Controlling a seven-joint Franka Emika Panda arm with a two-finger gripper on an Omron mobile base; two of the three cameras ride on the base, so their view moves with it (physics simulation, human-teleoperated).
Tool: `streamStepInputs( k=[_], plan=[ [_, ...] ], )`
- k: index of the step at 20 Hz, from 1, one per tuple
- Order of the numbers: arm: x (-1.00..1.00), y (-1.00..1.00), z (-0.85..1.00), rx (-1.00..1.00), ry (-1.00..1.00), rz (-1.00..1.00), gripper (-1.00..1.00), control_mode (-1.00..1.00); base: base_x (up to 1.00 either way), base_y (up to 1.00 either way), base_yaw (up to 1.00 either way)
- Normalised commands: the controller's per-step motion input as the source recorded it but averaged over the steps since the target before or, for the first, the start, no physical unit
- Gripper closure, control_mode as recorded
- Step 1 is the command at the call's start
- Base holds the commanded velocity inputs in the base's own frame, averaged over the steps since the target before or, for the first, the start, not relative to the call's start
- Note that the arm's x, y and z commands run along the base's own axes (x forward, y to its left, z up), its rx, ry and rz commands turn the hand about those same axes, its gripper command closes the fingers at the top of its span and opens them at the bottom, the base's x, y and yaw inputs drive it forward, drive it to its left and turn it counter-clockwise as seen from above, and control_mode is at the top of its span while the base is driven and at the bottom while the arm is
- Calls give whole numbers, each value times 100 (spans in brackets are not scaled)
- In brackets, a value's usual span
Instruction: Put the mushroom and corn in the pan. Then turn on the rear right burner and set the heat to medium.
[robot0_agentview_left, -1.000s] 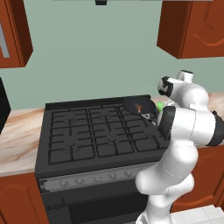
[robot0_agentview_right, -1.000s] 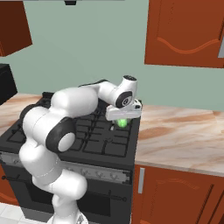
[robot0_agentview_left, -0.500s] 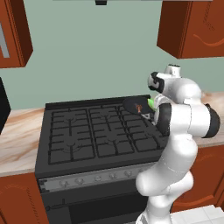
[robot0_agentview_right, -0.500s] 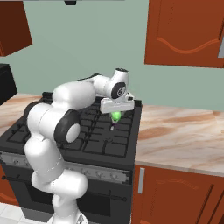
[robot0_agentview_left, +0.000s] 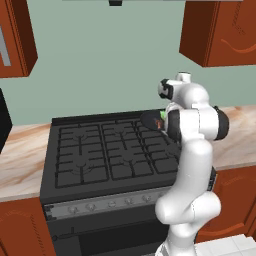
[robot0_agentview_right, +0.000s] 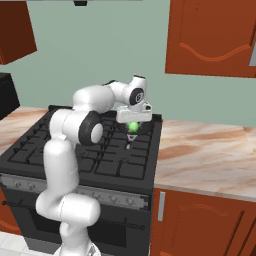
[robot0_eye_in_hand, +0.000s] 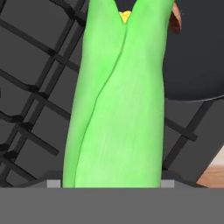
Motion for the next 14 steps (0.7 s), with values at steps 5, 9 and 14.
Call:
streamStepInputs(
  k=[5, 9, 14],
  plan=[
    [41, 14, -22, -1, 5, 0, 100, -100, 0, 0, 0],
    [30, 9, -59, 0, 4, 0, 100, -100, 0, 0, 0],
    [35, 8, -17, 0, 0, 0, 100, -100, 0, 0, 0]
  ],
)
